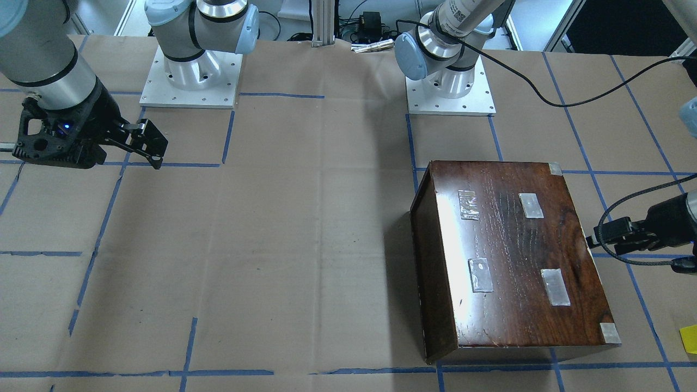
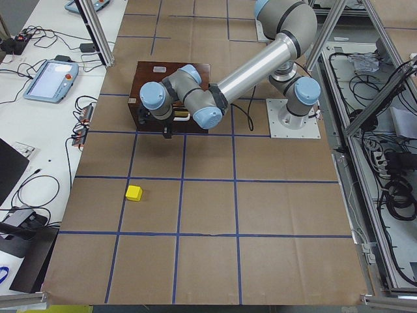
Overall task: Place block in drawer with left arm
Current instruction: 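Lower the left gripper and hook the white drawer handle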
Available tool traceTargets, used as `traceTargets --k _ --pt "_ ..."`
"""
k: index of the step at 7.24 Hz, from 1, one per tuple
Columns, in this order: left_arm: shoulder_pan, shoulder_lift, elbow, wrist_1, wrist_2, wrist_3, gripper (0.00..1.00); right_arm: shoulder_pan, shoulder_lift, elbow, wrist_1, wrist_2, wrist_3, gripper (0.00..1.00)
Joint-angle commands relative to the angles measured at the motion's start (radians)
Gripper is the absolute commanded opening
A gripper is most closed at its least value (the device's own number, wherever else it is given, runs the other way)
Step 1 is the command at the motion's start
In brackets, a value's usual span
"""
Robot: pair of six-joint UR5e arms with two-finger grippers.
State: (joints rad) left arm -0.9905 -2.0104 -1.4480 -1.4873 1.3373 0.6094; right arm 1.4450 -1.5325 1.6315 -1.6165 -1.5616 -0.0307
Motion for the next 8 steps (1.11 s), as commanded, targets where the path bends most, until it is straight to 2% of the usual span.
traceTargets --k 1,8 --pt "-0.002 -0.016 0.0 0.001 0.0 0.009 0.98 0.0 0.0 0.001 0.0 0.0 0.0 1.0" --pt "0.003 -0.031 0.0 0.076 0.01 0.01 0.98 0.0 0.0 0.001 0.0 0.0 0.0 1.0"
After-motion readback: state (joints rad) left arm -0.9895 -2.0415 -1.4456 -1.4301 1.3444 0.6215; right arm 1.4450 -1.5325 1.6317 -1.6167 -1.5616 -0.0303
